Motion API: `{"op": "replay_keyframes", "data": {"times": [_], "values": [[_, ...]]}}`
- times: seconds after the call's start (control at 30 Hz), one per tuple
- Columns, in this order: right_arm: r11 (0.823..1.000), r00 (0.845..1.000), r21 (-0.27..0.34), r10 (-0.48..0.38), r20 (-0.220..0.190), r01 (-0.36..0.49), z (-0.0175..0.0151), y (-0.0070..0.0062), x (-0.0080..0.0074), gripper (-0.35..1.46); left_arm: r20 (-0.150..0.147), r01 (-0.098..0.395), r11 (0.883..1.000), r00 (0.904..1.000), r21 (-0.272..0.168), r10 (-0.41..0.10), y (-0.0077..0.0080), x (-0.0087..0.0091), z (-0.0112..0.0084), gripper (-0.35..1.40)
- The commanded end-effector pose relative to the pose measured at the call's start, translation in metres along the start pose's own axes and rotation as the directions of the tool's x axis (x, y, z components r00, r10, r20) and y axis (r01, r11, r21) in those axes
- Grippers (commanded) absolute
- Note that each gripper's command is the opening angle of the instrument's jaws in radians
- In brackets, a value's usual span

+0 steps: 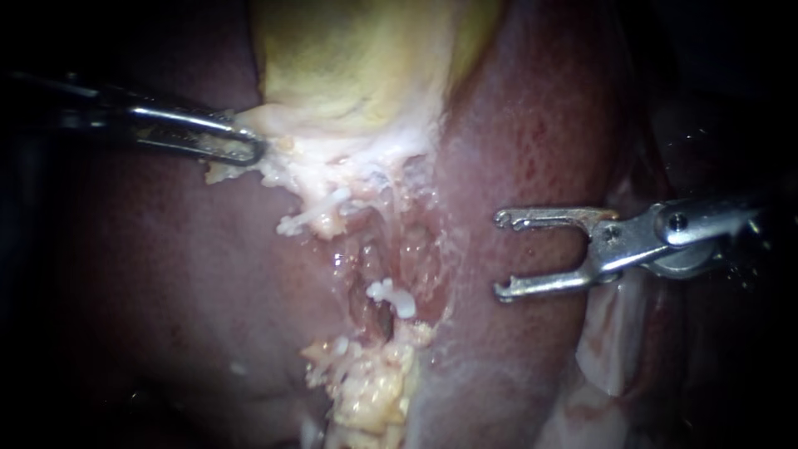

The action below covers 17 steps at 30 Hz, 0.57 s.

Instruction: Going back first clip right tube

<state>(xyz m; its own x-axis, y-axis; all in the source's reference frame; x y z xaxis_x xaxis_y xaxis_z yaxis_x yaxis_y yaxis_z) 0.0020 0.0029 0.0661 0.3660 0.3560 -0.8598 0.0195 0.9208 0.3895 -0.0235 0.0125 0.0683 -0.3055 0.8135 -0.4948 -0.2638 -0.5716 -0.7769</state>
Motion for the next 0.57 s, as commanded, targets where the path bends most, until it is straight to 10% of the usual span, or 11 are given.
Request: {"op": "replay_keyframes", "data": {"times": [0.03, 0.57], "values": [[1.000, 1.000, 0.000, -0.005, 0.000, 0.005, 0.0000, -0.0001, 0.0000, 0.50, 0.003, -0.003, 1.000, 1.0000, -0.005, 0.003, -0.0002, -0.0002, 0.0007, -0.35], [1.000, 1.000, -0.003, -0.005, 0.001, 0.005, 0.0001, -0.0006, 0.0001, 0.50, 0.014, 0.008, 1.000, 0.9999, -0.025, -0.008, -0.0003, -0.0010, 0.0024, -0.35]]}}
